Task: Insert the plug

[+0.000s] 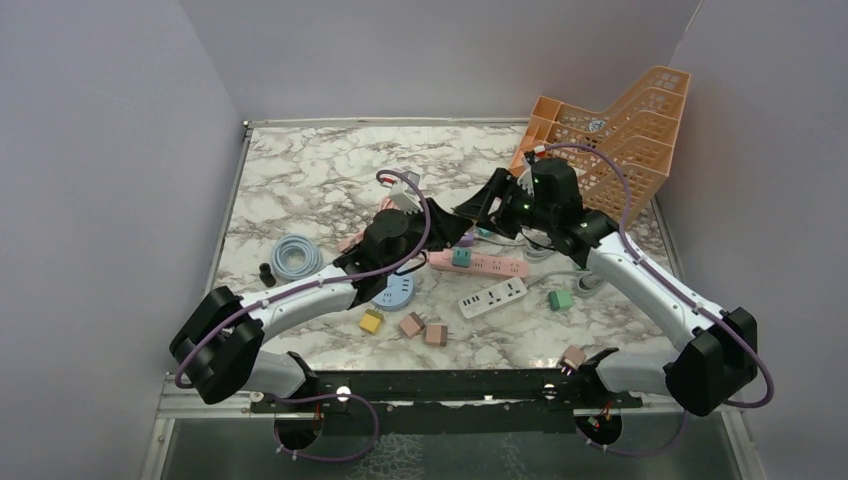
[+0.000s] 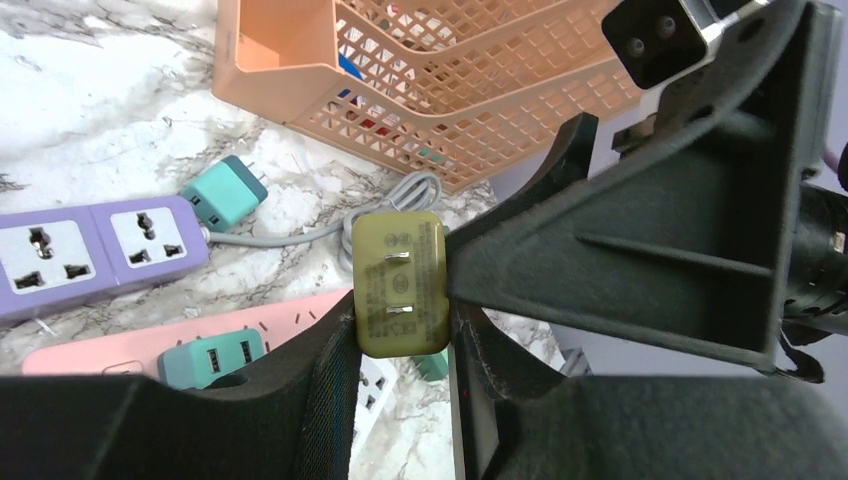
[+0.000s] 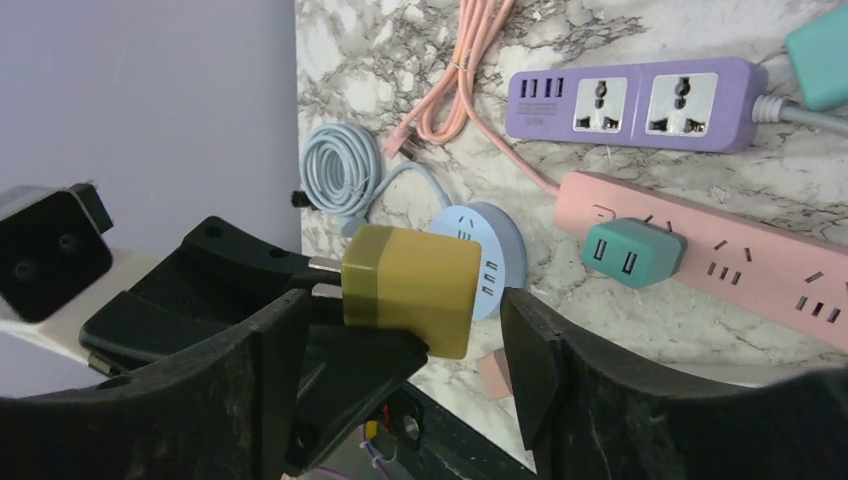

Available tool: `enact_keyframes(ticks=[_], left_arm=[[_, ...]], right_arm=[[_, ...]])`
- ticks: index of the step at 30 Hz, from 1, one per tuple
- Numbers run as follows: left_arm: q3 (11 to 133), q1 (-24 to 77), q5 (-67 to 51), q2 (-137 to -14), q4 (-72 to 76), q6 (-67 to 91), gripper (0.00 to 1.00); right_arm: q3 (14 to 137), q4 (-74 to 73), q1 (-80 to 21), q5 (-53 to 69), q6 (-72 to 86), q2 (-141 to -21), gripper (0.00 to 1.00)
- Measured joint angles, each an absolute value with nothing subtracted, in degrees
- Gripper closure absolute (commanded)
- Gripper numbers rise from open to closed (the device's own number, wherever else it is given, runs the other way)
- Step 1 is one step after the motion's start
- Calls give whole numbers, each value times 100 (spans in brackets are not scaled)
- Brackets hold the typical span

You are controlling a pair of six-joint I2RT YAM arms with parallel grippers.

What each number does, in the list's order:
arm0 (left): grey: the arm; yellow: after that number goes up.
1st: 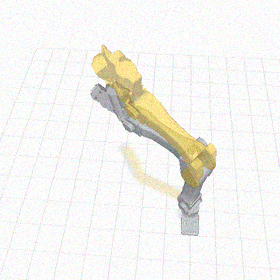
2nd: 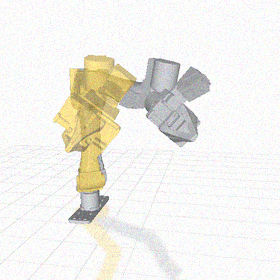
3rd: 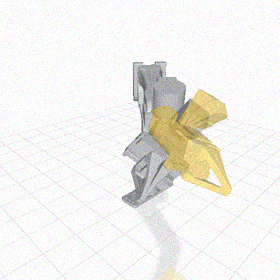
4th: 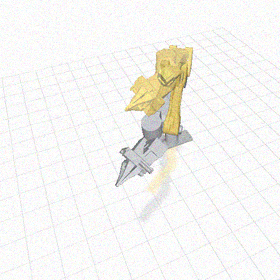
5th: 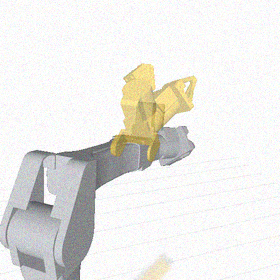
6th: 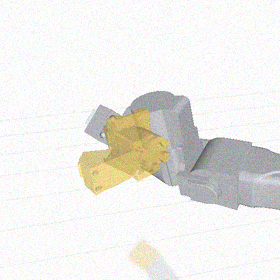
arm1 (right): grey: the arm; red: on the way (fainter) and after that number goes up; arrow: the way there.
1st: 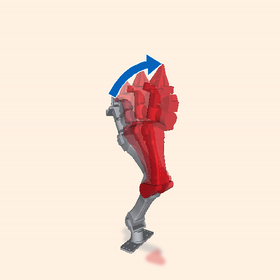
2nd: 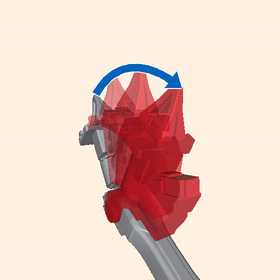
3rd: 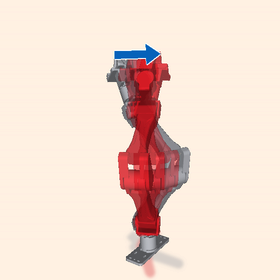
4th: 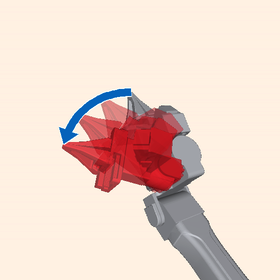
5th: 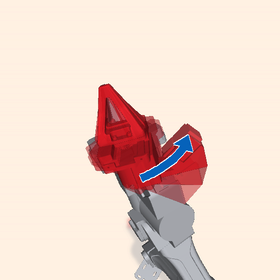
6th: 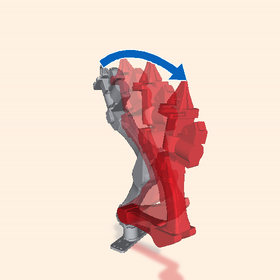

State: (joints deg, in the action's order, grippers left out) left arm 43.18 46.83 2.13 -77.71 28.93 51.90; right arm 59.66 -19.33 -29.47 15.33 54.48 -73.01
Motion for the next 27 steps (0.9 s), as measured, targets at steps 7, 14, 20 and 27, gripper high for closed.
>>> enact_keyframes(ticks=[7, 14, 20, 27], left_arm=[[4274, 4593, 32, -7360, 2906, 5083, 86], [4445, 4427, -749, -6877, 2906, 5577, 86], [4991, 4394, -1245, -6737, 2932, 6233, 86], [5306, 4392, -1643, -6674, 3039, 6482, 86]], right_arm=[[5881, -1586, -2943, 1645, 5481, -6685, 8], [5282, -458, -2939, 1723, 5596, -5631, 11], [5011, 187, -2939, 1697, 5778, -5151, 26], [5009, 1114, -2936, 2001, 6278, -5271, 47]])
